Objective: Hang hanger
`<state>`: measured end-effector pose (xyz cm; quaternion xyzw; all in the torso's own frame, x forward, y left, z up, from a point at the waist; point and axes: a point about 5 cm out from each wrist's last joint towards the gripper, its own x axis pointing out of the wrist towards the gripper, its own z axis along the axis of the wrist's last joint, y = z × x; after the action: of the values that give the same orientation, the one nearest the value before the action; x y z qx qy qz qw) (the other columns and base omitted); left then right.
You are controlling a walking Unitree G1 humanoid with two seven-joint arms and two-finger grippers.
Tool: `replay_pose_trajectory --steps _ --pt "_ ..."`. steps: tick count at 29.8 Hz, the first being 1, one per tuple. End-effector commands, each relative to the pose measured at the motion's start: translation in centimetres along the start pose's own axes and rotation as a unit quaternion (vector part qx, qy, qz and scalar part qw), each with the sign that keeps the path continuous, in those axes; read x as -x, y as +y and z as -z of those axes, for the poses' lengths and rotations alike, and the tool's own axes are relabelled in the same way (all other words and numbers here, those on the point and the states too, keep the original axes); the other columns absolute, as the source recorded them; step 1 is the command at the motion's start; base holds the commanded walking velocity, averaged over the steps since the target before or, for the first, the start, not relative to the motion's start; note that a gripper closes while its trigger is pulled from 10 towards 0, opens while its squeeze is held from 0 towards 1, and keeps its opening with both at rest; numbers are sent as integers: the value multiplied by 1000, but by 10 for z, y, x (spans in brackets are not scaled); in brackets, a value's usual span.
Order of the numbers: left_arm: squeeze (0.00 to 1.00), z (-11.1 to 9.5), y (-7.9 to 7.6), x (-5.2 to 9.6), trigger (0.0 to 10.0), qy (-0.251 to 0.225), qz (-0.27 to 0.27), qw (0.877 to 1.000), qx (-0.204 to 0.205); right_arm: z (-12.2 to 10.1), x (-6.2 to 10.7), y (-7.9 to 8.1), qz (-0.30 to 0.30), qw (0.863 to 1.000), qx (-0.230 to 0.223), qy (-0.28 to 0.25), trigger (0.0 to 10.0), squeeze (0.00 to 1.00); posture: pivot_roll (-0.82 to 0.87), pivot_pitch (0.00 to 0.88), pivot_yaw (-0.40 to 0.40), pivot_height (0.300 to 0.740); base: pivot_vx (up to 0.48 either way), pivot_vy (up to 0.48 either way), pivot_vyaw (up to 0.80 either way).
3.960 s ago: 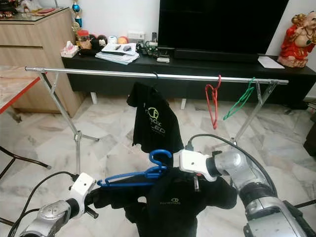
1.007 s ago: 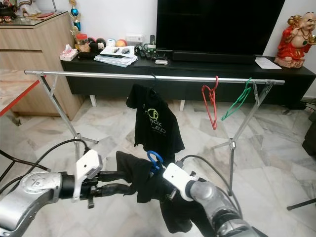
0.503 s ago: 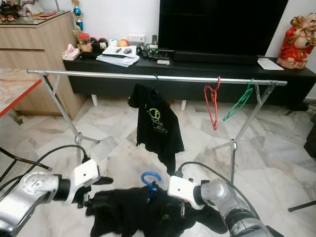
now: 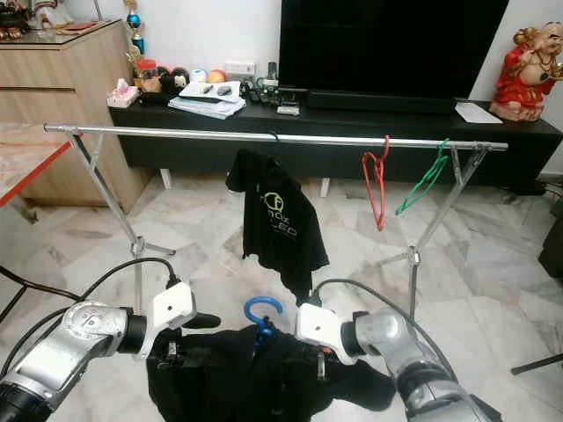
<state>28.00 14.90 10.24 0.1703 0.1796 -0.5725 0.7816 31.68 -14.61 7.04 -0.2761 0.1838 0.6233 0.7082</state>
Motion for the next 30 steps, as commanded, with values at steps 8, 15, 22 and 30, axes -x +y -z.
replay_pose_trajectory --steps 8,15,22,30 --pt "0 -3 1 -7 10000 0 13 1000 -9 -31 4 -17 4 997 50 -54 0 0 81 0 -43 740 0 0 0" --pt "0 -2 1 -9 10000 -5 17 1000 -6 -37 2 -19 5 997 53 -64 0 0 83 0 -44 740 0 0 0" --pt "0 -2 3 -11 6314 -11 16 1000 -1 -42 0 -19 -6 996 57 -73 0 0 84 0 -44 740 0 0 0" --pt "0 -2 3 -11 0 -18 16 1000 2 -44 -2 -19 -9 995 55 -78 0 0 81 0 -45 740 0 0 0"
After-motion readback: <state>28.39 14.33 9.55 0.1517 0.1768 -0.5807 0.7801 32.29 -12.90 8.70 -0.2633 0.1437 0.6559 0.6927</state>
